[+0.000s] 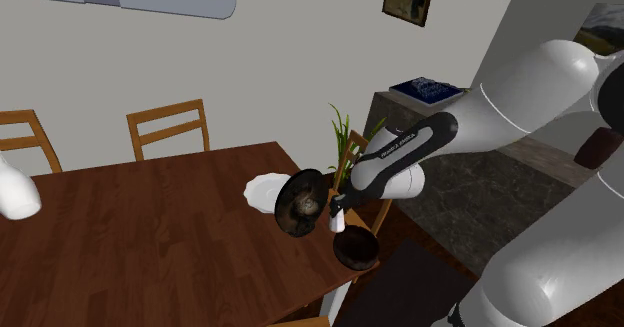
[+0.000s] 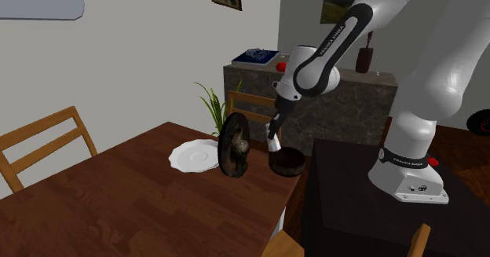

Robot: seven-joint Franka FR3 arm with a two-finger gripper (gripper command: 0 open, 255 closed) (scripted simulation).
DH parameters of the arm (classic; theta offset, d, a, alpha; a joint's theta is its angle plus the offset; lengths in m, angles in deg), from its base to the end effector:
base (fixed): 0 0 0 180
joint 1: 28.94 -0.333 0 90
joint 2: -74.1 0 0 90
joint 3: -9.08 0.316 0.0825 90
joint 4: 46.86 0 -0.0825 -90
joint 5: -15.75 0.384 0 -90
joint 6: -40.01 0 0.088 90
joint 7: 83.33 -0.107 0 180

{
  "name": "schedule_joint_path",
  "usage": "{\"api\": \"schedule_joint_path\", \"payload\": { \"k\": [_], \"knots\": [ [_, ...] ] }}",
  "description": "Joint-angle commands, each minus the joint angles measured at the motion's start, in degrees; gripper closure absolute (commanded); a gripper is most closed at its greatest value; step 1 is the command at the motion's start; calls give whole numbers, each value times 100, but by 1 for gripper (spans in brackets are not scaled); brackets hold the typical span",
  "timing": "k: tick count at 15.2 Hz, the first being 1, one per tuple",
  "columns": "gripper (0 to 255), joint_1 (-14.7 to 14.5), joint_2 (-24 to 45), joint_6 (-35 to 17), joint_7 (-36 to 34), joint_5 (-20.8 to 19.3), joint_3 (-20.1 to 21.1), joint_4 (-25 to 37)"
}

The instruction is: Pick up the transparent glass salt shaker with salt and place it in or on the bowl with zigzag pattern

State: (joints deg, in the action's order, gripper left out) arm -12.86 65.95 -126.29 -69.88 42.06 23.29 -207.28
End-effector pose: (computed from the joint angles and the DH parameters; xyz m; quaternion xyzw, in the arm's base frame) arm 0.3928 -0.0427 0.2699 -0.9842 0.1134 -0.1279 0.0464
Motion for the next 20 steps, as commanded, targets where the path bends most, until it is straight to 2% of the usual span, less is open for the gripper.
{"api": "schedule_joint_path", "payload": {
  "k": [1,4,7,11,15,18,20],
  "knots": [
    [255,-18,-232,36,597,321,-297,-256],
    [255,64,-600,177,1226,454,-731,-576],
    [255,295,-967,362,1806,376,-1178,-861],
    [255,-125,-467,-102,2304,968,-1448,-823],
    [255,-741,71,-489,3181,2028,-1835,-679],
    [255,-1178,506,-661,4206,3248,-2058,-460],
    [255,-1310,802,-712,4980,4138,-2072,-270]
  ]
}}
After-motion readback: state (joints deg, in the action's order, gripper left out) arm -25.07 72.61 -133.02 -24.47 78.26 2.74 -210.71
